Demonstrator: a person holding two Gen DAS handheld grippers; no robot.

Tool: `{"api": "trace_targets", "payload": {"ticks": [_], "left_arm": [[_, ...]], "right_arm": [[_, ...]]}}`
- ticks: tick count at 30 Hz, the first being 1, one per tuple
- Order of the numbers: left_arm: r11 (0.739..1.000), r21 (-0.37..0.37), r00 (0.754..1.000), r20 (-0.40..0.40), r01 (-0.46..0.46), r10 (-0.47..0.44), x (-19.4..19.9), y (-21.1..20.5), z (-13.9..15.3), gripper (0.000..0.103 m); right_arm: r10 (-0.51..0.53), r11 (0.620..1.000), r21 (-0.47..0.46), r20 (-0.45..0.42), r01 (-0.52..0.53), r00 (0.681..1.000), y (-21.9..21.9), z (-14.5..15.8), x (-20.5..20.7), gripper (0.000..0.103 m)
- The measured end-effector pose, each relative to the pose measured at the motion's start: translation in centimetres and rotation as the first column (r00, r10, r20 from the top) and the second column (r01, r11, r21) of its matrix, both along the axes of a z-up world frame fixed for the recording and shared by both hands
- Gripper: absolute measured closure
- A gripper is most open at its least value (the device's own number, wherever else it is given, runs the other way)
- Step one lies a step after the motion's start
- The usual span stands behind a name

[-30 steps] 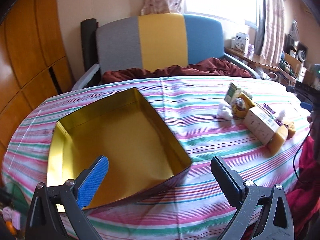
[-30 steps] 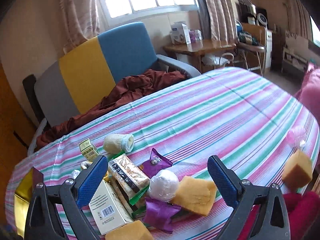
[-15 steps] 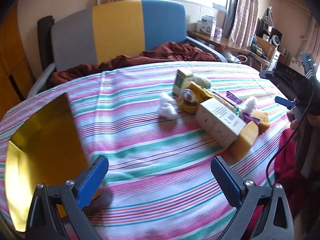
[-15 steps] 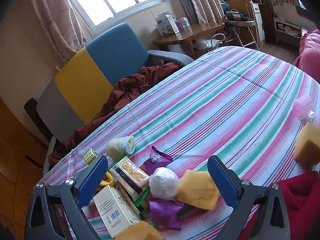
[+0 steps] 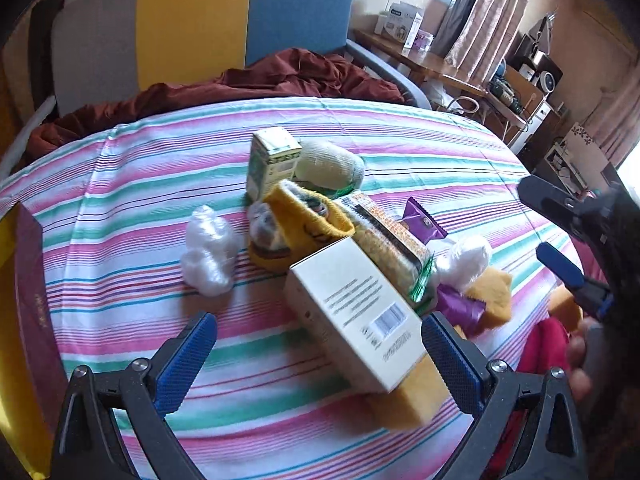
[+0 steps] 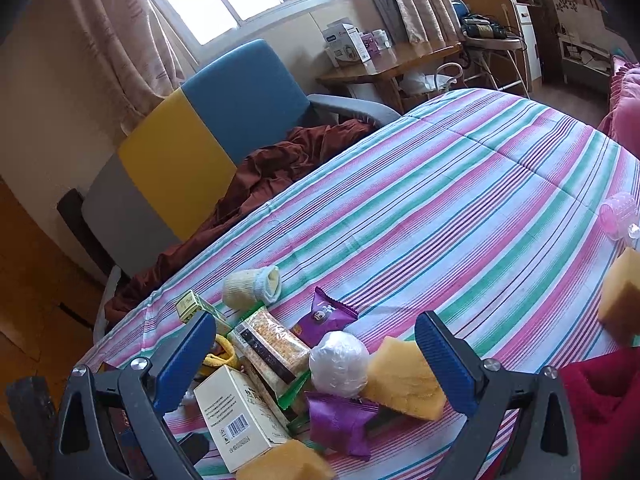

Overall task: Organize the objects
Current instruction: 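Grasp the white medicine box with the left tool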

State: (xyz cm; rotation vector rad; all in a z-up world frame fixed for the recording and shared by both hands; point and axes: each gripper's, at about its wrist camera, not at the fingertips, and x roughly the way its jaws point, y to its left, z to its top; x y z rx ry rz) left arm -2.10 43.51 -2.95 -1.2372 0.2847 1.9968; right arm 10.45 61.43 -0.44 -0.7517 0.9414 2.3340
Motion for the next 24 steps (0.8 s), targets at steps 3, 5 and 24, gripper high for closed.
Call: {"api": "trace_targets", "payload": {"ticks": [3, 5, 24], "left_arm": [[1.000, -0.025, 1.000, 0.011, -0.012, 0.012, -0.5, 1.8, -0.8, 0.000], [0.999, -0.042, 0.999, 0.024, -0.026, 0.027, -0.9, 2.4, -1.5, 0.000], [0.994, -0.002, 0.992, 0.064, 0.109, -0.108, -0.3, -4.5, -2.1, 0.050]], "right_arm": [[-0.003, 1.000, -0.021, -0.012, 0.002, 1.000, 0.2, -0.1, 0.1, 0.001], [0.000, 1.000, -0.030, -0.019, 0.000, 1.000, 0.3, -0.1, 0.1, 0.001], [0.006, 1.000, -0.012, 0.023, -0.006, 1.000, -0.1, -0.4, -0.3, 0.001]]}}
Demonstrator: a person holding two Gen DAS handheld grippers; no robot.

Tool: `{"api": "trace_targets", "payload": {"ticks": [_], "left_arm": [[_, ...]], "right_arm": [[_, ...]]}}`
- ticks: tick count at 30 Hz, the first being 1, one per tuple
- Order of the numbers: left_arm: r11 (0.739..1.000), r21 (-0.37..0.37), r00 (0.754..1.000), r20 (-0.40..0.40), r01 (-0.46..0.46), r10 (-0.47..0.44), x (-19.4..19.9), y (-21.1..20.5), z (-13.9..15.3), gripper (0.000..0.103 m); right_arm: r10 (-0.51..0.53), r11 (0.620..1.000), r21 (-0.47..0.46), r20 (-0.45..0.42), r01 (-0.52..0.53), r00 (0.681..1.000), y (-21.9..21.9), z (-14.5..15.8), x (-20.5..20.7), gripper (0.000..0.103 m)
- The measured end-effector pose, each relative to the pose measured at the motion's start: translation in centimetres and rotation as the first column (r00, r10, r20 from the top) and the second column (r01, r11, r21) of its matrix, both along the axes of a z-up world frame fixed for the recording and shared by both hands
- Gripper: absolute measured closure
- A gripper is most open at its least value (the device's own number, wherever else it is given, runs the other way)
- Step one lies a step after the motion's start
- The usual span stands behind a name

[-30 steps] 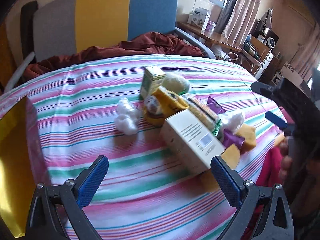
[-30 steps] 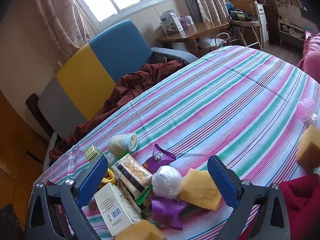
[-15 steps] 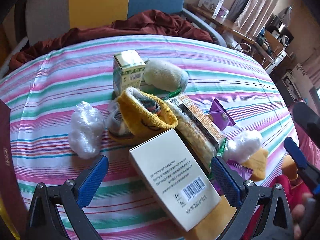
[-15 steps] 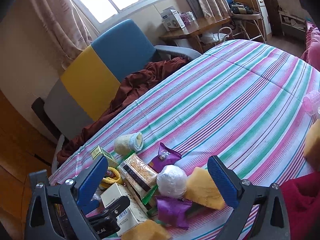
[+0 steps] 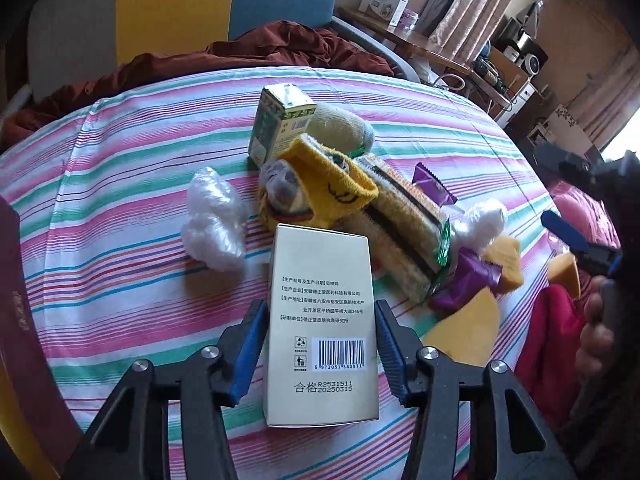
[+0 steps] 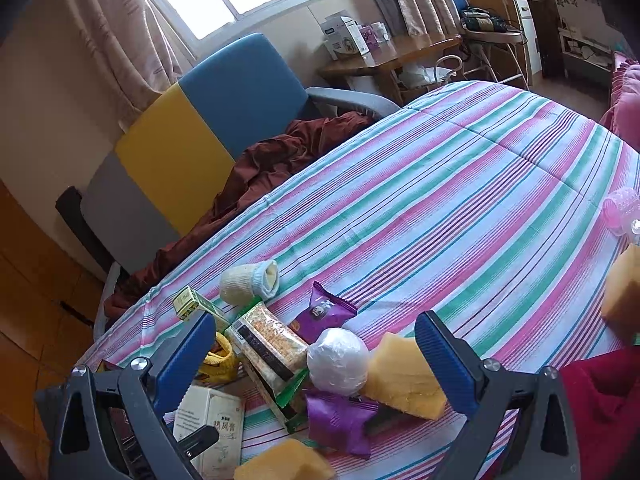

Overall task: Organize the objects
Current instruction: 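Grasp the white medicine box with the left tool, then carry the white box to the gold tray and release it inside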

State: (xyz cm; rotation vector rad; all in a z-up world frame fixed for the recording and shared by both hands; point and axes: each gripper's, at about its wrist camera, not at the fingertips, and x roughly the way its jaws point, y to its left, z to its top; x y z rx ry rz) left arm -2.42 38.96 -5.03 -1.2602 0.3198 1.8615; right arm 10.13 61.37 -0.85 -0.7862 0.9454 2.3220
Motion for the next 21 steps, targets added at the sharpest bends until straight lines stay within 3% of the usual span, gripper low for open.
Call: {"api": "trace_targets", "payload": {"ticks": [9, 21], "left_arm": [[1.000, -0.011, 0.989, -0.145, 0.028, -0.029, 3.5, -3.7, -0.3, 0.051], [1.000, 0.015, 0.980, -0.196, 0.016, -0.013, 5.3, -7.0, -0.3, 0.052]], "right_arm": [[0.015, 1.000, 0.002, 0.037, -0.015, 0.999, -0.3, -0.2, -0.6, 0.001], [0.082, 0.996, 0.011, 0.088, -0.084, 0.993, -1.0, -0.6, -1.9, 0.006]]}}
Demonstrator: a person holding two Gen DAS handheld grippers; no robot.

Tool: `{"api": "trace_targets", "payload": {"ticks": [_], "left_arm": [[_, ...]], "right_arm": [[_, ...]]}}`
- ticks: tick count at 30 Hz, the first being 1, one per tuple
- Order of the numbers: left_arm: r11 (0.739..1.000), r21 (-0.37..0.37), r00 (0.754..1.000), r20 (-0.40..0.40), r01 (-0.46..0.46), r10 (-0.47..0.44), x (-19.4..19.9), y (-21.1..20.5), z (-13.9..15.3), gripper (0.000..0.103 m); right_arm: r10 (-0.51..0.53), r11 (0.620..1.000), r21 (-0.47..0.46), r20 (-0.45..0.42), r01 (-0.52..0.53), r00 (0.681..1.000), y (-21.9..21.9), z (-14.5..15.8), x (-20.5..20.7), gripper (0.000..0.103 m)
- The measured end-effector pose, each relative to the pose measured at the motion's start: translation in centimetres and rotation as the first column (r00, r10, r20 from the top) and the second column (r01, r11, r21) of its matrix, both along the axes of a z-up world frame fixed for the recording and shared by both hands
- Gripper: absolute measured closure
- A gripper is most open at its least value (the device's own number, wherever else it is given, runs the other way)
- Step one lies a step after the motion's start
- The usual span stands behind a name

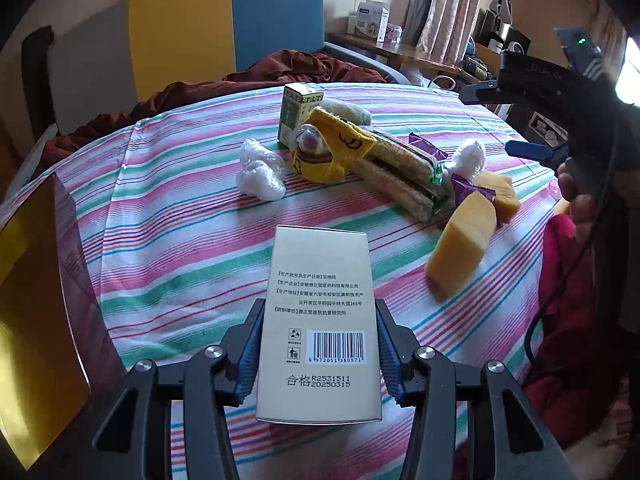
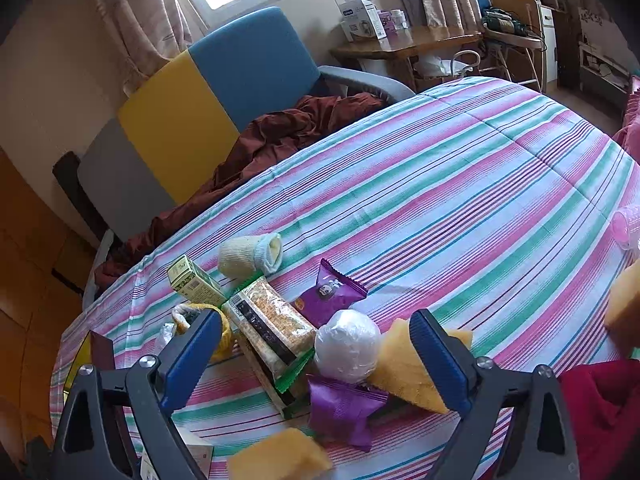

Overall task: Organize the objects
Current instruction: 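Carry the white box to the gold tray and release it inside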

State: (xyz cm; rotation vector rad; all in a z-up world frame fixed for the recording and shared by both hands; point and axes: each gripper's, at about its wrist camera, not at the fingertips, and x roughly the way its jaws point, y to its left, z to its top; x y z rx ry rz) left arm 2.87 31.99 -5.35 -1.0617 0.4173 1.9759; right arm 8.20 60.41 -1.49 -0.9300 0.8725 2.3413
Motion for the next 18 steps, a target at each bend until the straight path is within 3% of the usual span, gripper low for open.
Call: {"api": "trace_targets", "payload": {"ticks": [10, 18], "left_arm": [[1.000, 0.029, 1.000, -0.016, -0.011, 0.012, 1.4, -2.5, 0.0, 0.052], [0.998, 0.054, 0.999, 0.007, -0.035, 0.035, 1.5, -4.1, 0.1, 0.052]], "right_arm": [[-0.042, 0.997, -0.072, -0.014, 0.041, 0.999, 0.9, -0.4, 0.9, 0.018], [-0.049, 0.998, -0.025, 0.048, 0.051, 0.998, 0.5, -0.6, 0.4, 0.034]]}}
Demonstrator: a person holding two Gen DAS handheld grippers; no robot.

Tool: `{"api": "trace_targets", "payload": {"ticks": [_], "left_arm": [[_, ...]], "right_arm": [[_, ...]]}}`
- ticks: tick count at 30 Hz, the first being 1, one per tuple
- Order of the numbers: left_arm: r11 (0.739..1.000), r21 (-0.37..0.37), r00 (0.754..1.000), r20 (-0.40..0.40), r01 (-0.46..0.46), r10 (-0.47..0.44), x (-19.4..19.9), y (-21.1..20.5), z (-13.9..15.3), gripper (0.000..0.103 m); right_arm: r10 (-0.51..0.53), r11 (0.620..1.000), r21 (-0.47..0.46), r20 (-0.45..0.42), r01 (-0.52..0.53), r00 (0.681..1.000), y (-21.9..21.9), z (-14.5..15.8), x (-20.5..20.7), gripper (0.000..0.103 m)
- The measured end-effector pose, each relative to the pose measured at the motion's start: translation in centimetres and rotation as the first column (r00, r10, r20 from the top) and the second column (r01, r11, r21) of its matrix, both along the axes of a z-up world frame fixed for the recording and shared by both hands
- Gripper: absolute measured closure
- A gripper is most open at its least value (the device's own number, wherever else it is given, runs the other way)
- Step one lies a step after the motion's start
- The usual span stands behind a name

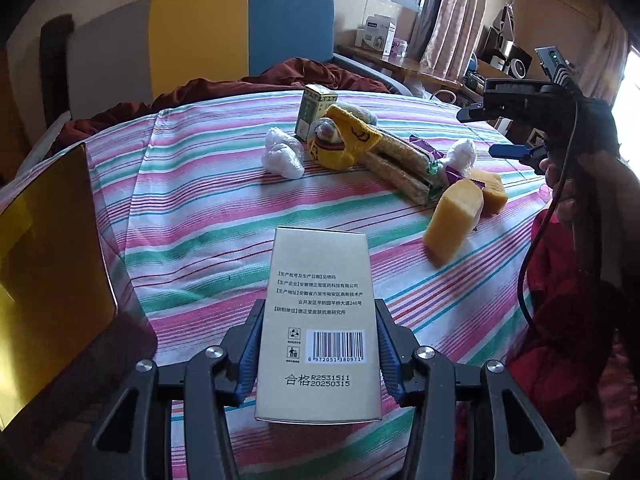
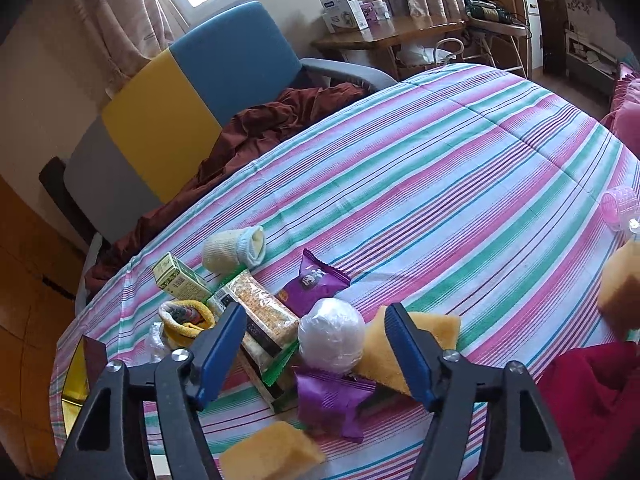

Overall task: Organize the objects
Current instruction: 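Carry the white box to the gold tray and release it inside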

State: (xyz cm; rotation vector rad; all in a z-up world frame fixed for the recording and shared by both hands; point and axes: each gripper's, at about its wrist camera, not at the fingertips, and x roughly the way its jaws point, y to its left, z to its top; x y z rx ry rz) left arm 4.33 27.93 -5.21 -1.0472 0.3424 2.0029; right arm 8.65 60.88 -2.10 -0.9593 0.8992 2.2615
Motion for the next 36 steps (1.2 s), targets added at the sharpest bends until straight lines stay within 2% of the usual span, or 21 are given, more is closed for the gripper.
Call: {"api": "trace_targets", "payload": {"ticks": [4, 7, 10, 12, 14, 21, 22, 23, 24, 29, 32, 36], "left_arm": [[1.000, 0.004, 1.000, -0.019, -0.002, 0.002, 0.2, -0.6, 0.2, 0.052], [1.000, 0.014, 1.000, -0.008, -0.007, 0.007, -0.1, -1.0, -0.1, 0.052], [1.000, 0.020, 1.000, -0.001, -0.003, 0.003, -0.3, -1.1, -0.1, 0.052], [1.000, 0.026, 1.000, 0.005, -0.005, 0.004, -0.3, -1.2, -0.1, 0.052], [0.999, 0.038, 1.000, 0.009, -0.006, 0.005, -0.3, -1.5, 0.1, 0.052], [0.997, 0.078, 1.000, -0.028, -0.006, 0.009, -0.1, -2.5, 1.9, 0.052], [0.997, 0.083, 0.999, -0.029, -0.010, 0.013, -0.2, -2.8, 2.2, 0.052], [0.996, 0.090, 0.999, -0.031, -0.018, 0.021, -0.3, -3.1, 2.5, 0.052], [0.995, 0.095, 0.999, -0.032, -0.026, 0.029, -0.4, -3.5, 2.7, 0.052], [0.988, 0.121, 0.995, -0.022, -0.091, 0.094, -1.5, -5.9, 3.9, 0.052], [0.977, 0.138, 0.986, -0.009, -0.164, 0.166, -3.1, -8.4, 5.0, 0.052], [0.939, 0.144, 0.950, 0.026, -0.311, 0.311, -6.9, -13.1, 6.0, 0.052]], "right_arm": [[0.036, 0.999, -0.004, 0.036, -0.035, 0.999, -0.9, -0.1, -0.2, 0.037], [0.134, 0.991, -0.013, 0.062, -0.133, 0.989, -3.5, -0.1, -0.5, 0.037], [0.243, 0.969, 0.018, 0.095, -0.246, 0.965, -6.8, 0.3, -0.8, 0.036], [0.296, 0.952, 0.036, 0.141, -0.304, 0.945, -8.3, 0.3, -0.9, 0.031], [0.324, 0.940, 0.050, 0.189, -0.339, 0.927, -9.1, 0.1, -1.0, 0.023], [0.369, 0.916, 0.030, 0.321, -0.399, 0.872, -9.9, -2.1, -1.9, 0.022], [0.369, 0.914, 0.033, 0.346, -0.405, 0.862, -10.1, -2.5, -2.1, 0.028], [0.371, 0.911, 0.033, 0.370, -0.411, 0.852, -10.2, -2.8, -2.2, 0.040], [0.377, 0.907, 0.034, 0.378, -0.419, 0.846, -10.3, -2.9, -2.4, 0.040], [0.394, 0.885, 0.079, 0.394, -0.458, 0.830, -11.2, -2.8, -2.4, 0.045], [0.399, 0.882, 0.084, 0.392, -0.464, 0.829, -11.3, -2.6, -2.3, 0.046], [0.403, 0.884, 0.079, 0.370, -0.461, 0.837, -11.1, -2.4, -2.2, 0.046]]}}
